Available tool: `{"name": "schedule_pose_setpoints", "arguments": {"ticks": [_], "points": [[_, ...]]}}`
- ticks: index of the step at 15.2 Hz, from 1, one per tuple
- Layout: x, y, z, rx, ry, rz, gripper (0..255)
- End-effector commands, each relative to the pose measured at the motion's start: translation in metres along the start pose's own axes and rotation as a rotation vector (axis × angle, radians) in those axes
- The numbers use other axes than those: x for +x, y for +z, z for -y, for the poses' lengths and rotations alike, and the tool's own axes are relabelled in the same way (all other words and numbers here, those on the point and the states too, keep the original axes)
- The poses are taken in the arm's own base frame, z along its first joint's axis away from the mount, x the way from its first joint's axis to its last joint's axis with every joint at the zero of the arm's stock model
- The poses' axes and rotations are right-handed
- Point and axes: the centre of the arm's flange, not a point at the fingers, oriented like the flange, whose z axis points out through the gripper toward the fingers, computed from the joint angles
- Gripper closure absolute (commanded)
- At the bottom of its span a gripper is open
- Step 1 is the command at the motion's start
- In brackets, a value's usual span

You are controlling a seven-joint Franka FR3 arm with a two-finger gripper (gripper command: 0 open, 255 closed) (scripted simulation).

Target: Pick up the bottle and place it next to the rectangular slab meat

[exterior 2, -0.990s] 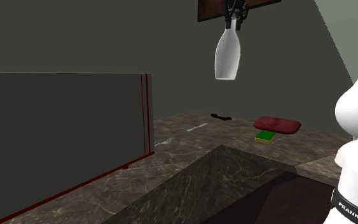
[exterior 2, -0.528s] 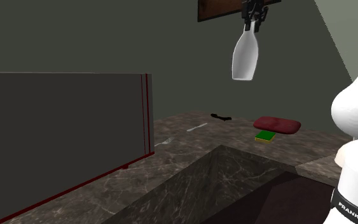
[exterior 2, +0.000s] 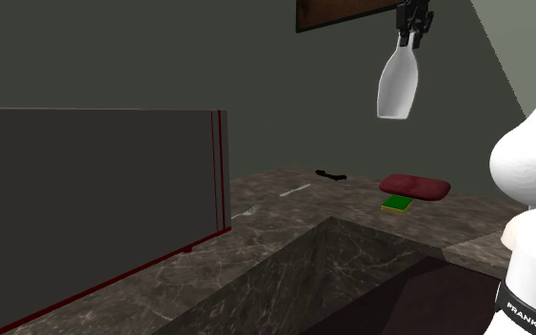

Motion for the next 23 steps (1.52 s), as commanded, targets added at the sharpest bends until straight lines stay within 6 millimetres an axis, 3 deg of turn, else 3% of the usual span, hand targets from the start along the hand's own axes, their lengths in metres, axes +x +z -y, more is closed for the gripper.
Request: {"name": "schedule_pose_setpoints", "arguments": {"ticks": [1,16,17,23], "points": [[-0.007,0.001,-0.026,0.0,-0.002,0.0,255],[-0.068,-0.005,-0.214,0.0,-0.002,0.0,255],[-0.071,-0.005,-0.222,0.0,-0.002,0.0,255],[-0.073,0.026,-0.223,0.0,-0.002,0.0,255]]}}
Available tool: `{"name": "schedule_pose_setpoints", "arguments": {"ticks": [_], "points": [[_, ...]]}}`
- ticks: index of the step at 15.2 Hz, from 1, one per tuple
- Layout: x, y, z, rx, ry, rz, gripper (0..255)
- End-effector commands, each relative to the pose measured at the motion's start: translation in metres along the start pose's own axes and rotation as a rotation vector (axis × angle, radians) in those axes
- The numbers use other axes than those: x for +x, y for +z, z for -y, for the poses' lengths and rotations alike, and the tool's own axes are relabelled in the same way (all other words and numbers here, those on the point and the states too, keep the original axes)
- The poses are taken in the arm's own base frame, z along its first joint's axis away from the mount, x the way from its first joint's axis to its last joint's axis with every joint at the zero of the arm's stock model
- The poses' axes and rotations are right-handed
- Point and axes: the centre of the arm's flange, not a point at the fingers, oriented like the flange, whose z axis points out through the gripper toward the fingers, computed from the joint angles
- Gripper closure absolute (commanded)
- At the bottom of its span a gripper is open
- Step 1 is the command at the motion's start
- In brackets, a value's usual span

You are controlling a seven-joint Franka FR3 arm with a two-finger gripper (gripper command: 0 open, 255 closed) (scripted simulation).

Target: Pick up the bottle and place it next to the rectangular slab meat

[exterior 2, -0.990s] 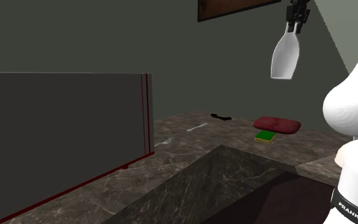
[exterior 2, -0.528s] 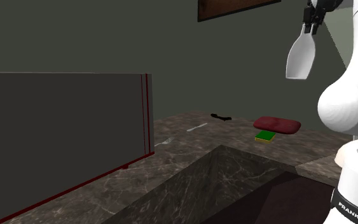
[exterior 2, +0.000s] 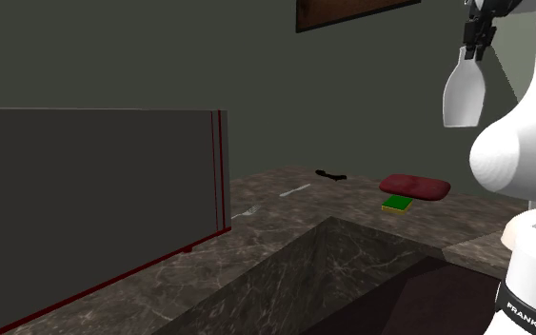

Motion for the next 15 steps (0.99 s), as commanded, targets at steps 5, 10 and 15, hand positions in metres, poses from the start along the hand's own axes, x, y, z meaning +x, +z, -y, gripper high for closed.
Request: {"name": "schedule_pose_setpoints", "arguments": {"ticks": [5,10,15], "points": [[-0.002,0.032,0.0,-0.002,0.0,-0.001,255],[-0.004,0.058,0.0,-0.002,0.0,-0.001,255],[-0.006,0.085,-0.001,-0.002,0.0,-0.001,255]]}}
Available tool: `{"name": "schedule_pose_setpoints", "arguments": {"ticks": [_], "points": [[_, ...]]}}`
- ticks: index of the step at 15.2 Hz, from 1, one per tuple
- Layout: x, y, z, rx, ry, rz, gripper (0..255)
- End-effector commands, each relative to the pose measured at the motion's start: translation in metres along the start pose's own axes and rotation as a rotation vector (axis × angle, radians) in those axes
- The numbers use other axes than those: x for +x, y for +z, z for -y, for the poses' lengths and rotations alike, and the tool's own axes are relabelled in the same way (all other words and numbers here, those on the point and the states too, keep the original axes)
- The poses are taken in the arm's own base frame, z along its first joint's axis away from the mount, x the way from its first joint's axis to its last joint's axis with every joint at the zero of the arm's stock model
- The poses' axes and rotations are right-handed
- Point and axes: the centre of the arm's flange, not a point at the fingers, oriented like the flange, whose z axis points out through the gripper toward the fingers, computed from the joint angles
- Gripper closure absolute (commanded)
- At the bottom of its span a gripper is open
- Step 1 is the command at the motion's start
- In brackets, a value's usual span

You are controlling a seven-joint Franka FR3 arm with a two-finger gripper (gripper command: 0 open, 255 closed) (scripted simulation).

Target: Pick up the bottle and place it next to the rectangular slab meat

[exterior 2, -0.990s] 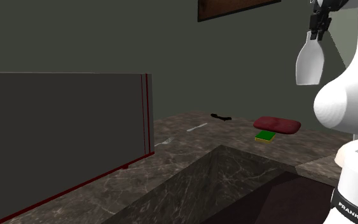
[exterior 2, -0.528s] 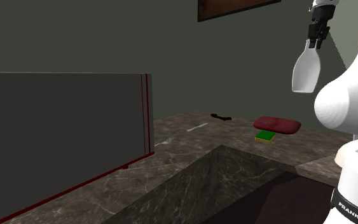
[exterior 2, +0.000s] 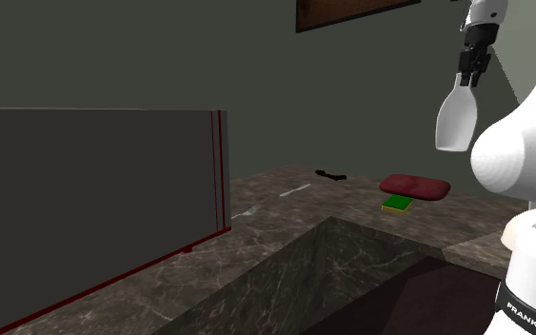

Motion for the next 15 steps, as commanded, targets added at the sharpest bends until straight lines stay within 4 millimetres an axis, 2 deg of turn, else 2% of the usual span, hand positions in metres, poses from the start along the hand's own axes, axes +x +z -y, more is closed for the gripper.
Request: {"name": "schedule_pose_setpoints", "arguments": {"ticks": [1,15], "points": [[-0.001,0.011,0.0,-0.001,0.0,-0.001,255],[-0.006,0.084,-0.001,-0.001,0.0,-0.001,255]]}}
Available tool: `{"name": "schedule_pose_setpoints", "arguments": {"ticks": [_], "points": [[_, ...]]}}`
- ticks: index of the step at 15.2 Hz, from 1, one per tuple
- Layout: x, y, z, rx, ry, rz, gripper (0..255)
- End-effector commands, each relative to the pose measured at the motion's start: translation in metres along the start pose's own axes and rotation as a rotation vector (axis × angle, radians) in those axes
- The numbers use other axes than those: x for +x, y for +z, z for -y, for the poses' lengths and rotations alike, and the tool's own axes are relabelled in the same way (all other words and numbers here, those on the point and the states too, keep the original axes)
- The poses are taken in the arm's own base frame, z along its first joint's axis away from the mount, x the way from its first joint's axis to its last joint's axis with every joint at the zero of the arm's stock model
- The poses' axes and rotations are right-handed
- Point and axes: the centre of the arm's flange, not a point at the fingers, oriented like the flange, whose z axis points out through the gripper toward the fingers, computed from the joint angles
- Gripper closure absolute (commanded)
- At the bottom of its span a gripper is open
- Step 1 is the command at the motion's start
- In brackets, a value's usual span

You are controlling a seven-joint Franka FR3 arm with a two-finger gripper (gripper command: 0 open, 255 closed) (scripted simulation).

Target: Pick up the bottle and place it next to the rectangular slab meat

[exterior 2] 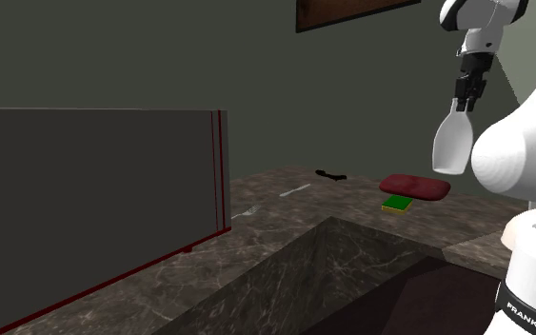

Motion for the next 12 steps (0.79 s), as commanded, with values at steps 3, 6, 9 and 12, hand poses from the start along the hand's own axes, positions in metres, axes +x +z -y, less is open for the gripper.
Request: {"name": "schedule_pose_setpoints", "arguments": {"ticks": [3,6,9,12], "points": [[0.0,0.022,-0.001,-0.001,0.0,-0.001,255],[-0.002,0.038,-0.001,-0.001,0.0,-0.001,255],[-0.003,0.053,-0.001,-0.001,0.0,-0.001,255],[-0.004,0.069,-0.001,-0.001,0.0,-0.001,255]]}}
